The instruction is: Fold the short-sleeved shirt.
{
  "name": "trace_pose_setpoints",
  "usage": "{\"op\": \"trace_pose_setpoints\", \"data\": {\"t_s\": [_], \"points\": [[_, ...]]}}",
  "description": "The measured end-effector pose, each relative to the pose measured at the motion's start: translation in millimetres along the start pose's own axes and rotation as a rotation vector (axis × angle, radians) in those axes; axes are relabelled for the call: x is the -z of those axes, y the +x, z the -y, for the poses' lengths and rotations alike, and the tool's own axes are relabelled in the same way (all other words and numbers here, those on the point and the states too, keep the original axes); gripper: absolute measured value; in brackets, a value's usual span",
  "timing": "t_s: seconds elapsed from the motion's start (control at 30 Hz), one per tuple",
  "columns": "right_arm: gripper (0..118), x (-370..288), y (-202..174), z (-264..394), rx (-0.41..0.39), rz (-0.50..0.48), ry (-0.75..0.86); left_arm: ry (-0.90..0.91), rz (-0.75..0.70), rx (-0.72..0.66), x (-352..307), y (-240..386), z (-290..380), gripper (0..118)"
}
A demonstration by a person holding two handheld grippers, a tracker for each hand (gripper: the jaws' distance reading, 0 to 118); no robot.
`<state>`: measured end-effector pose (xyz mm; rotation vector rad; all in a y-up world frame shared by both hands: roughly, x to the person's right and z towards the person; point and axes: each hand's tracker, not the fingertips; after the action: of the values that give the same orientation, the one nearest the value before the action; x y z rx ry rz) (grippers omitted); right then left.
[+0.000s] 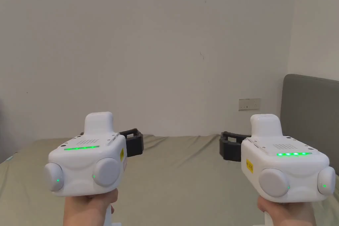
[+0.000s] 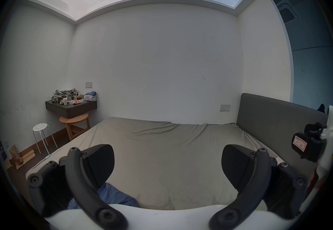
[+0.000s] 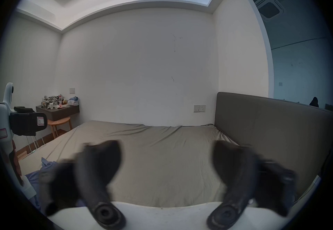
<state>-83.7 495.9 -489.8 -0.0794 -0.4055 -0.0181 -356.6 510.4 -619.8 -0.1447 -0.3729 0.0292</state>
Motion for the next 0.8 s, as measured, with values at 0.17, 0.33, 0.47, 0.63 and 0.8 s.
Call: {"op": "trace_pose_setpoints", "data": {"t_s": [0.17, 0.33, 0.47, 0.63, 0.8], "points": [[0, 6.6, 3.0, 6.5, 0.054, -0.008, -0.017, -0.005, 0.024, -0.024, -4.6, 3.3, 5.0, 0], [0, 9.6, 6.6, 21.1, 0.050, 0.001, -0.037, -0.043, 0.005, -0.006, 6.7, -3.1, 21.2, 0], [0, 8.3, 4.9, 48.4, 0.057, -0.034, -0.115, -0.151, -0.003, -0.066, 10.2, -39.6, 49.1, 0], [0, 14.1, -6.0, 108.2, 0.030, -0.092, -0.284, -0.310, -0.146, 0.001, -1.3, -124.3, 104.4, 0], [0, 11.9, -23.7, 181.3, -0.008, -0.177, -0.491, -0.556, -0.311, -0.040, -23.7, -224.2, 171.1, 0]]}}
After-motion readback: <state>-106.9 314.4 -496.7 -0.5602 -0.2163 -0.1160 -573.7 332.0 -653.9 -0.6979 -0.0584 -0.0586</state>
